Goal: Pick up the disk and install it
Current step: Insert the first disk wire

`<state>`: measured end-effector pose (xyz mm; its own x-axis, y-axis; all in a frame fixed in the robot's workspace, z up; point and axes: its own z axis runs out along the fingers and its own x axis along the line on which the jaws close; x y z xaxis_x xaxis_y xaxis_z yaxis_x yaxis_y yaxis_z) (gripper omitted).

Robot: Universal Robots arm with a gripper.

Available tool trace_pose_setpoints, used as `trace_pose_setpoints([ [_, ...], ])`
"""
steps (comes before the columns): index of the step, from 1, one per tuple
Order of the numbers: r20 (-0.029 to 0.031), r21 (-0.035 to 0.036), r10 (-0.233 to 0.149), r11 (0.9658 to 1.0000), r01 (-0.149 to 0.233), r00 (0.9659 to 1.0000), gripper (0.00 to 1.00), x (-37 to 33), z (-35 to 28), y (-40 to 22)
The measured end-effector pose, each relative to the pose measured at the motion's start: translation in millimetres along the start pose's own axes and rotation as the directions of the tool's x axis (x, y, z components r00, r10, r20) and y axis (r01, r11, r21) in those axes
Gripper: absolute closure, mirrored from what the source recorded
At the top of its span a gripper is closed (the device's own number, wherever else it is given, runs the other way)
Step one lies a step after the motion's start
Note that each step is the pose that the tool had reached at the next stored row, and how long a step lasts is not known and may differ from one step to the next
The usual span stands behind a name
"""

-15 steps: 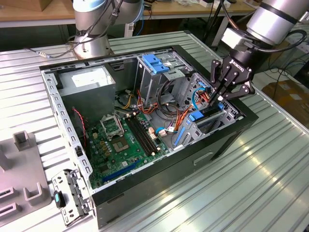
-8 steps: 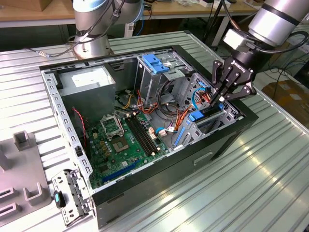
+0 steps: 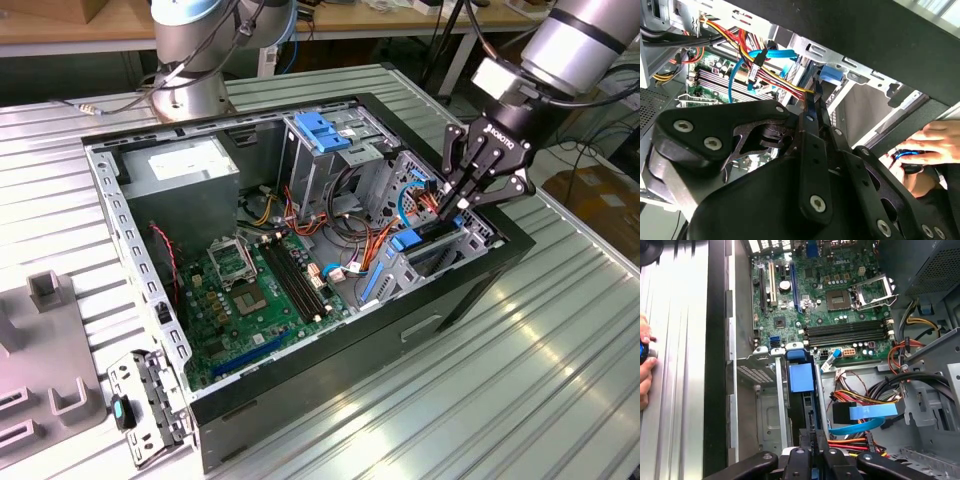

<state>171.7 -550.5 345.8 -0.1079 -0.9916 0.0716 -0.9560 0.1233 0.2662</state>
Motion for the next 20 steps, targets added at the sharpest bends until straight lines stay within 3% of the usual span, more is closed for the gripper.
trace_pose_setpoints([
  [5,-0.0007,0.0002,-0.004,1.0000,0.004,1.0000,0.84,0.7,1.7,5.9],
  [15,-0.0027,0.0003,-0.011,0.9999,0.011,0.9999,0.84,-1.7,2.1,6.3],
  [20,0.0019,-0.0068,0.008,0.9999,-0.008,1.0000,0.84,-1.4,2.9,5.8],
])
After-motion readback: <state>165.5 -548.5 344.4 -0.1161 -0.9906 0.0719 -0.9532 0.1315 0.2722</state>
